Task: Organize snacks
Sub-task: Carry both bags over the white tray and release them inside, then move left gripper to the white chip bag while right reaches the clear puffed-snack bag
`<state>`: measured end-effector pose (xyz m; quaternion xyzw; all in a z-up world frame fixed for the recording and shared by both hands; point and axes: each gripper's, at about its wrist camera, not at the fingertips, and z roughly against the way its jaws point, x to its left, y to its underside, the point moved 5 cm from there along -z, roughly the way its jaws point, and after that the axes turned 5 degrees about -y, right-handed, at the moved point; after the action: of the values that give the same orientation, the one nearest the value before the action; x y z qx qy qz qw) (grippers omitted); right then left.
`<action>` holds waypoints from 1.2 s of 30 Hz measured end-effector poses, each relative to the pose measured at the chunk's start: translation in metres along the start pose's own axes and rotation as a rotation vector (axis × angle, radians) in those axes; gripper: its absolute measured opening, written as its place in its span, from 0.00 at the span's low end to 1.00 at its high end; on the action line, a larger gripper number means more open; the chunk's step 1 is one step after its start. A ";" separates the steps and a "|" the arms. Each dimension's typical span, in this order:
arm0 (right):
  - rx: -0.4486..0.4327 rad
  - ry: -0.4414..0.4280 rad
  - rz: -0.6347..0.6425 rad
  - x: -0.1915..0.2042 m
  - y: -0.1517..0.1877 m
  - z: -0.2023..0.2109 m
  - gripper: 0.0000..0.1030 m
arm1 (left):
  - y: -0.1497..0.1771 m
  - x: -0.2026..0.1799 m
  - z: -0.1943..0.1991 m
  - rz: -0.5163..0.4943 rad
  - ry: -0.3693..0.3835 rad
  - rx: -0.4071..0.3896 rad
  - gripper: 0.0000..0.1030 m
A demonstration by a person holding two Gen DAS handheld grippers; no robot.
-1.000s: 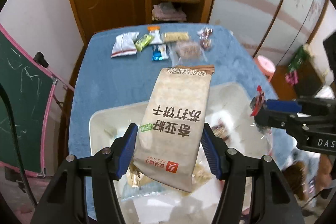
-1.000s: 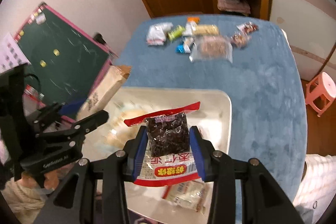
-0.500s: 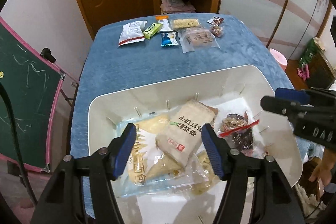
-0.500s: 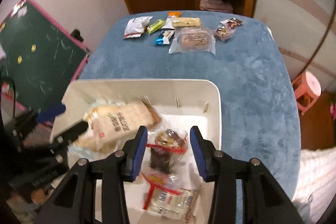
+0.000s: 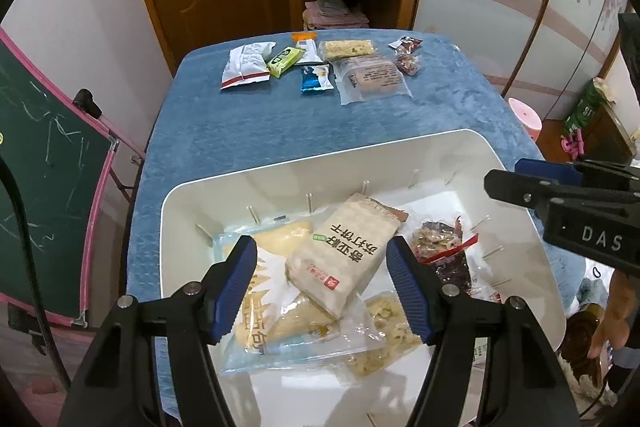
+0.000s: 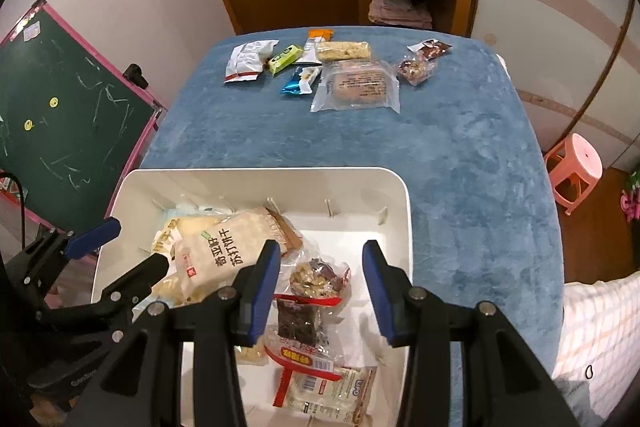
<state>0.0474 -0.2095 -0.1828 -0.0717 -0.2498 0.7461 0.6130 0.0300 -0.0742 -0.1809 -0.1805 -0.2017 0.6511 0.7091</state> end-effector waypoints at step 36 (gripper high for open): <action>-0.236 -0.029 -0.036 -0.049 -0.168 0.123 0.45 | -0.222 0.046 0.104 -0.026 -0.111 -0.275 0.67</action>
<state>0.1558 -0.2699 -0.0088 -0.1281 -0.3459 0.7014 0.6100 0.1681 -0.0482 0.0260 -0.2370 -0.3300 0.6172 0.6738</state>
